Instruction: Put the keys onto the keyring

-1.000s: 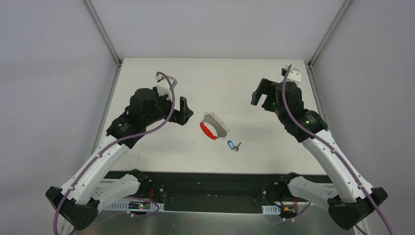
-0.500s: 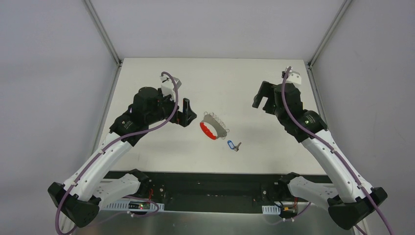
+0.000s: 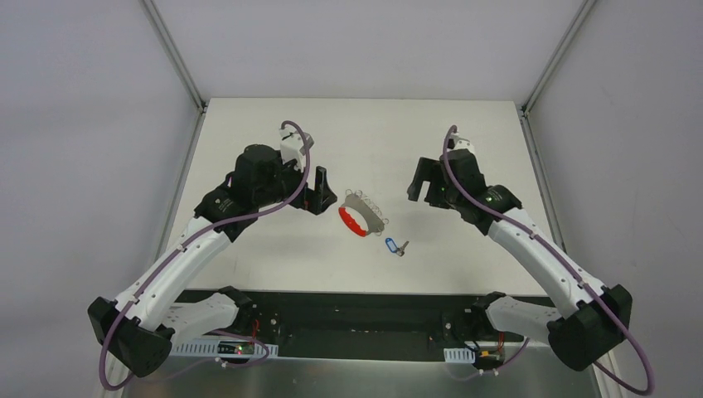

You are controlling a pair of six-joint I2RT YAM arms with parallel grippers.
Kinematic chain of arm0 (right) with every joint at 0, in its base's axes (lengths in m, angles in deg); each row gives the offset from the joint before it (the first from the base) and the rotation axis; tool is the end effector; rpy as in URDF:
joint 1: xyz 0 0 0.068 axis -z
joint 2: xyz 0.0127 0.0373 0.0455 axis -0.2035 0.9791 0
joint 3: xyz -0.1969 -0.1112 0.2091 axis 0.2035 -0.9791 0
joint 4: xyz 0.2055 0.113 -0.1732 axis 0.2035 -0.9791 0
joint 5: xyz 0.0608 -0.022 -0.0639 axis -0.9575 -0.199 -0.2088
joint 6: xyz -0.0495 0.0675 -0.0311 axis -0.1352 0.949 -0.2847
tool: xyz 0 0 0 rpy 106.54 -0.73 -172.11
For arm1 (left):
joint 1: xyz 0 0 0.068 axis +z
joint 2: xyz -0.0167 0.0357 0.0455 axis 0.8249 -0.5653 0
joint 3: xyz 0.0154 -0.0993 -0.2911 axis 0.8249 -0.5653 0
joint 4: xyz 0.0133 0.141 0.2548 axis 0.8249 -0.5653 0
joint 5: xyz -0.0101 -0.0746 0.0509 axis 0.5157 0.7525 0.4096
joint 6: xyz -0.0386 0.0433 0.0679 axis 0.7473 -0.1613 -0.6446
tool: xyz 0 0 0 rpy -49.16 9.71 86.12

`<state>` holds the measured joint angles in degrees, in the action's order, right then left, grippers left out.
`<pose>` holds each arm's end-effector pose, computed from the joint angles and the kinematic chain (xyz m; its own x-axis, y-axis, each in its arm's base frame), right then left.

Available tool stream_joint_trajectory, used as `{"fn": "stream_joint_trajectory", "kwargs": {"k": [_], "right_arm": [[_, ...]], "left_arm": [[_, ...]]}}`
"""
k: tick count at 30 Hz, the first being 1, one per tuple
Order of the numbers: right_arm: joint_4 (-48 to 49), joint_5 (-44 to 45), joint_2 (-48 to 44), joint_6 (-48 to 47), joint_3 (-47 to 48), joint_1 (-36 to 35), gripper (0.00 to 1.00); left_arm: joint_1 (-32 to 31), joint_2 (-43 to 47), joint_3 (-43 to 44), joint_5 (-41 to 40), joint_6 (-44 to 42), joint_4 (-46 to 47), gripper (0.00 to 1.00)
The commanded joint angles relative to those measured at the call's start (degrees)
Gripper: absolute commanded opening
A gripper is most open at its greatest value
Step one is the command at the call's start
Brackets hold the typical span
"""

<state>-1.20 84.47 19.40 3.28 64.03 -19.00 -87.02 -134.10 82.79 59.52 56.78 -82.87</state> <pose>0.2597 0.1362 0.3304 -0.5700 -0.0127 -0.8215 -0.2068 0.9699 0.1284 0.2286 -0.1631 0.3796 -0.4281 0.0328 -0.9031 0.6321 0.7251 -0.2733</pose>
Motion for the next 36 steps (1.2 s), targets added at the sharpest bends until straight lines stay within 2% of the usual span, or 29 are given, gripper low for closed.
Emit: {"fn": "stream_joint_trajectory", "kwargs": {"k": [1,11,25,36], "right_arm": [[4.08,-4.66,4.28,3.6,-1.52,-0.08,0.87],[9.53,-7.66,11.77,4.51,-4.33,-4.76,0.75],[7.64,1.38,20.32,5.29,0.32,-17.74,0.64],[4.79,8.62,28.88,6.52,5.35,-23.51,0.48]], "left_arm": [[0.11,-0.44,0.48,1.73,1.15,0.8,0.99],[0.09,-1.55,0.72,3.62,1.36,0.85,0.99],[0.14,-0.68,0.48,3.73,1.36,0.81,0.99],[0.06,0.93,0.5,3.52,1.46,0.85,0.99]]}}
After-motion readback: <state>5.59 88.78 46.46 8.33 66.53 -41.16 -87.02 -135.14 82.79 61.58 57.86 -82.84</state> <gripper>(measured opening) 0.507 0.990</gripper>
